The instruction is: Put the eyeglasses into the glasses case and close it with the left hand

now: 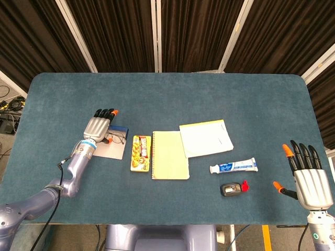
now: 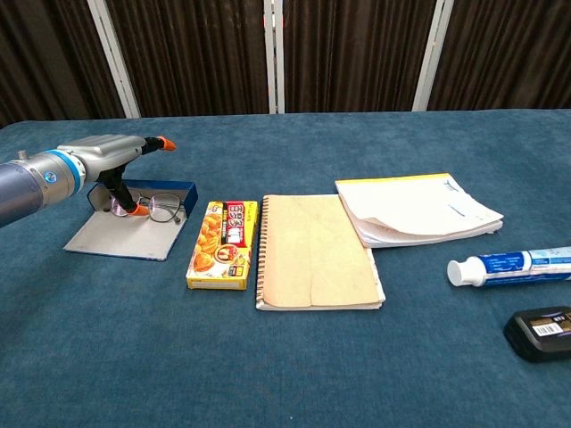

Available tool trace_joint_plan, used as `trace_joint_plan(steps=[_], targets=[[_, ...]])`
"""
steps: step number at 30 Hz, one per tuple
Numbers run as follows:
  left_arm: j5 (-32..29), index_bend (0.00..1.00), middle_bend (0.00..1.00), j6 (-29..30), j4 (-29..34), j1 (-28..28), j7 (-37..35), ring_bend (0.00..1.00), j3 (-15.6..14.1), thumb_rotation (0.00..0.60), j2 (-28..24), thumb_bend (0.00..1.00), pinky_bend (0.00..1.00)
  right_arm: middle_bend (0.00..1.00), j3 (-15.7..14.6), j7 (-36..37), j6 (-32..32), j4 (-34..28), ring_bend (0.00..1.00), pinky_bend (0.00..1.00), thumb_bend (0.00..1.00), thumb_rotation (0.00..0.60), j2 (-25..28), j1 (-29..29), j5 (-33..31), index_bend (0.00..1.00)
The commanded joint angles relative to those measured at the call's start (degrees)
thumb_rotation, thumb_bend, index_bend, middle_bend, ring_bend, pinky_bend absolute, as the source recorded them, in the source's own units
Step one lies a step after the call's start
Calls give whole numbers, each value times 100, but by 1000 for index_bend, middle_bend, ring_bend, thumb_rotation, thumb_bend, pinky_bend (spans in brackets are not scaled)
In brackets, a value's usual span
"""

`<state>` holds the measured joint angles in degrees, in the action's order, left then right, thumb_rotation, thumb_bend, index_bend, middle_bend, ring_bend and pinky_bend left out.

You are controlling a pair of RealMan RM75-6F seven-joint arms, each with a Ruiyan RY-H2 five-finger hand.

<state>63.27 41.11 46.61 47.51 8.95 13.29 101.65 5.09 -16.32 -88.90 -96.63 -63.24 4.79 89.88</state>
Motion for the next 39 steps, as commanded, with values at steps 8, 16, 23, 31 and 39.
trace_joint_plan(steps=[8, 16, 23, 31, 39], targets=[[1, 0, 0, -182, -567, 147, -197, 0, 64, 600, 162, 236, 0, 0, 20, -19, 68, 32, 0, 0, 0, 600, -24, 26, -93, 0], [272, 0, 0, -68, -297, -80, -521, 0, -119, 600, -164, 237, 0, 0, 5, -36, 61, 24, 0, 0, 0, 600, -33, 27, -76, 0], [366, 0, 0, -28, -51, -213, -574, 0, -230, 600, -382, 237, 0, 0, -7, -49, 84, 29, 0, 0, 0, 600, -43, 38, -72, 0], [444, 0, 0, 24, -17, -278, -786, 0, -250, 600, -404, 239, 0, 0, 0, -45, 83, 33, 0, 0, 0, 600, -46, 45, -83, 0], [903, 0, 0, 568, 980, -674, -912, 0, -570, 600, -1083, 235, 0, 0, -12, 2, 104, 41, 0, 0, 0, 600, -35, 53, -78, 0]])
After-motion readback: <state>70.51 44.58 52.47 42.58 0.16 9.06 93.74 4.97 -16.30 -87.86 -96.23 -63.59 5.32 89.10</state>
